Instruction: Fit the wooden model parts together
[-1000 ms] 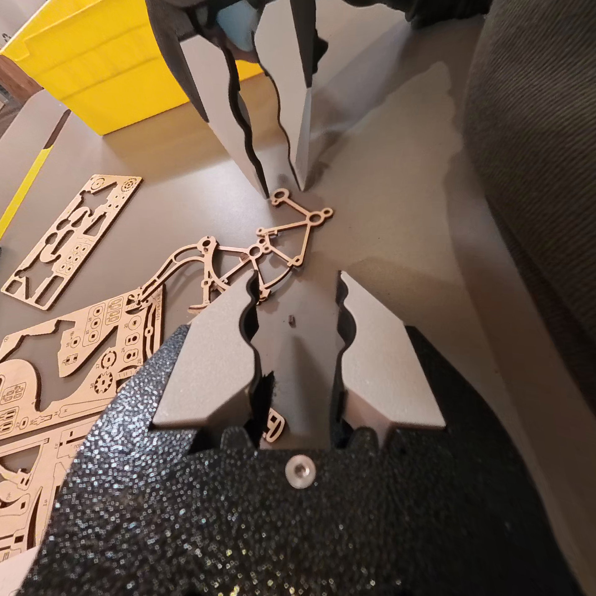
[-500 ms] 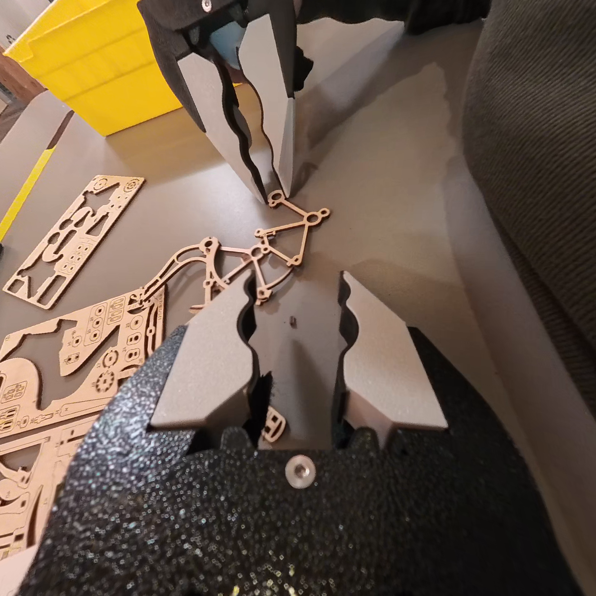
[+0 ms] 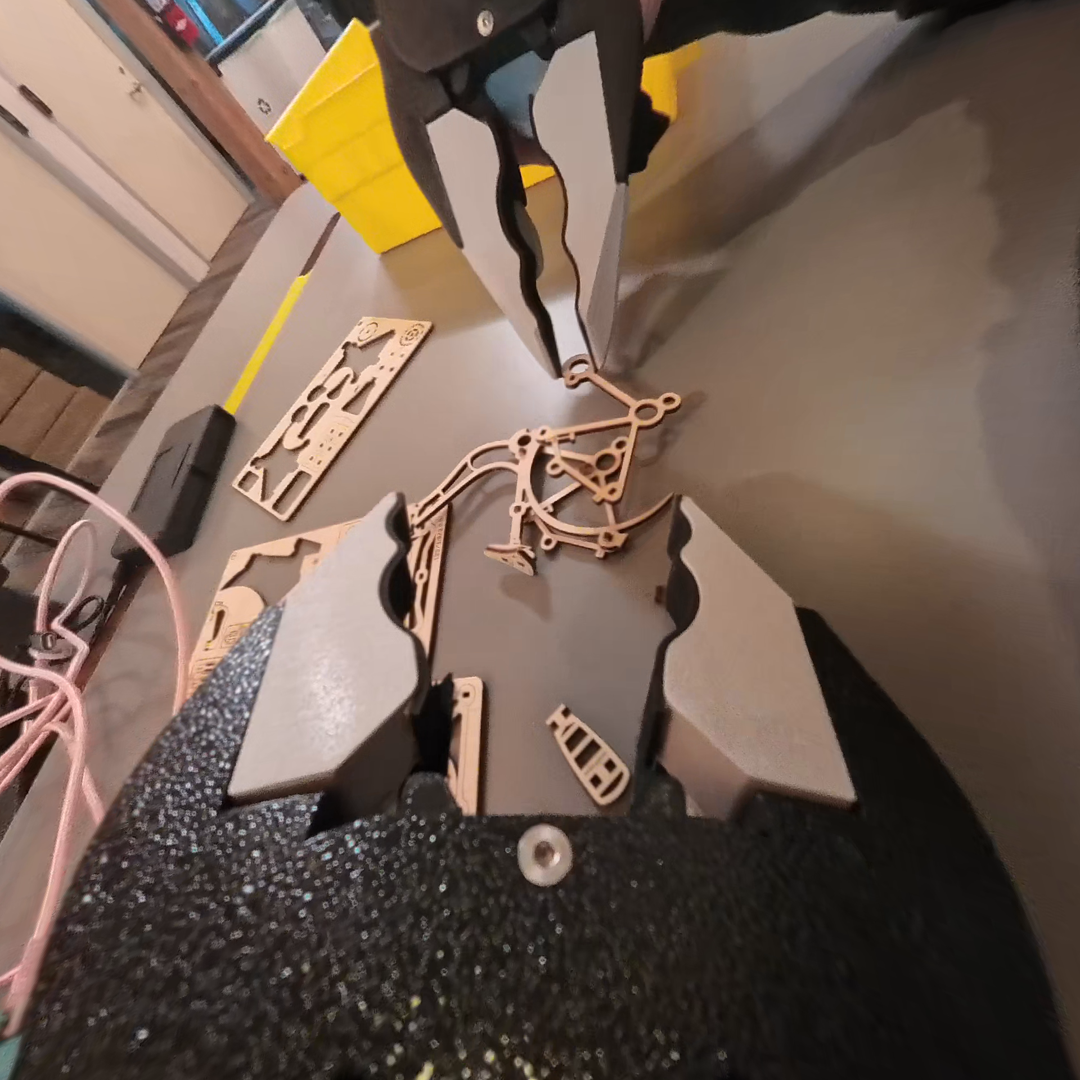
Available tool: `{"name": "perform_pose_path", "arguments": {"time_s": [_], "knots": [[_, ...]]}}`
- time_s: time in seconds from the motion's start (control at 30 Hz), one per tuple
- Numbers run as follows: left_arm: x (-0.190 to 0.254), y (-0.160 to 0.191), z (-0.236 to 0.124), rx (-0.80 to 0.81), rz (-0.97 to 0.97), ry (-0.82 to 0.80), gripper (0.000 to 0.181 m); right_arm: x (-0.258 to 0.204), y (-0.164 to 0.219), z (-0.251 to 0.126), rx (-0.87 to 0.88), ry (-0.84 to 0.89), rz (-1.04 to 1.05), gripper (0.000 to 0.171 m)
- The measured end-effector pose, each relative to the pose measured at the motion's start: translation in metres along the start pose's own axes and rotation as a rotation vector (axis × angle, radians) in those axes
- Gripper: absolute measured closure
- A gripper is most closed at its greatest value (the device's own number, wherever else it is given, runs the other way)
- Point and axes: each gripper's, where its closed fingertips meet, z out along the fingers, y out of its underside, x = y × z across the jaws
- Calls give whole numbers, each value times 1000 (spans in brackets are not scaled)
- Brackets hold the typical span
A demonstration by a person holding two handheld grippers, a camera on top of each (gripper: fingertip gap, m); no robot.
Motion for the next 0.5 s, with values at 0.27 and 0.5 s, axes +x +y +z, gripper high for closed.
{"name": "perform_pose_path", "arguments": {"time_s": [0.27, 0.5], "knots": [[-1, 19, 18, -116, -118, 57, 85, 12, -11, -3, -17, -6, -71, 157], [-12, 27, 15, -161, -95, 26, 87, 12, -15, 3, -44, -64, -106, 157]]}}
